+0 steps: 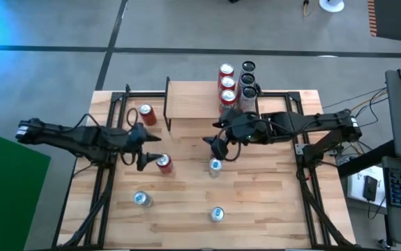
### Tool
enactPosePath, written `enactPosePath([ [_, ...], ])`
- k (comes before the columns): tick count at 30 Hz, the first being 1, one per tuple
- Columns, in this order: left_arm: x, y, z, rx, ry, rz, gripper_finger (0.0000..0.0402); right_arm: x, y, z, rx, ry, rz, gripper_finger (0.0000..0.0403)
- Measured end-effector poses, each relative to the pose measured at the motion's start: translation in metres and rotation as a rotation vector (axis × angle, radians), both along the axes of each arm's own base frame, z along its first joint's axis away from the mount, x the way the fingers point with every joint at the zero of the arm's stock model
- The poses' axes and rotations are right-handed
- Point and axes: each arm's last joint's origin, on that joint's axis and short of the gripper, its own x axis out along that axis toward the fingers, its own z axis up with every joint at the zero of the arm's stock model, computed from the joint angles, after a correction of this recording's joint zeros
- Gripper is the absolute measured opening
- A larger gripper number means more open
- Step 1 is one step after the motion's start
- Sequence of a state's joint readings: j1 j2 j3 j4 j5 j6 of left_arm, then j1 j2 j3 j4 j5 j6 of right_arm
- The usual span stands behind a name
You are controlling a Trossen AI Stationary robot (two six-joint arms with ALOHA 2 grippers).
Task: Place canned beverage on shelf
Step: Put the bottom red black soda can on the shelf
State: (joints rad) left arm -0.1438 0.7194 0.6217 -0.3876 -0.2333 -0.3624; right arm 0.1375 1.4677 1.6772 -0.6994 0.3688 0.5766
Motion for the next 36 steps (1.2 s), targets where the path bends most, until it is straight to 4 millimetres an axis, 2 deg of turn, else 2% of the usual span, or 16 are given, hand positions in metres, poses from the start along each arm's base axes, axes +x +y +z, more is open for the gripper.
enactPosePath([
  [6,0.008,-0.002,-0.028,0.025,0.165,-0.022,0.0396,-0.001,0.000,0.001,0.002,-0.004,0.001,0.0327],
  [9,0.011,-0.001,-0.045,0.006,0.261,0.013,0.0390,-0.001,0.000,0.001,0.002,-0.003,0.001,0.0327],
  [13,0.015,-0.001,-0.053,0.028,0.293,0.001,0.0376,-0.001,0.000,0.001,0.000,-0.002,0.003,0.0327],
  [22,0.028,-0.006,-0.058,0.051,0.303,-0.148,0.0372,-0.001,0.000,0.000,-0.005,0.004,0.014,0.0327],
  [36,0.031,0.002,-0.054,0.078,0.301,-0.008,0.0372,-0.001,0.000,0.000,-0.004,0.008,0.016,0.0327],
])
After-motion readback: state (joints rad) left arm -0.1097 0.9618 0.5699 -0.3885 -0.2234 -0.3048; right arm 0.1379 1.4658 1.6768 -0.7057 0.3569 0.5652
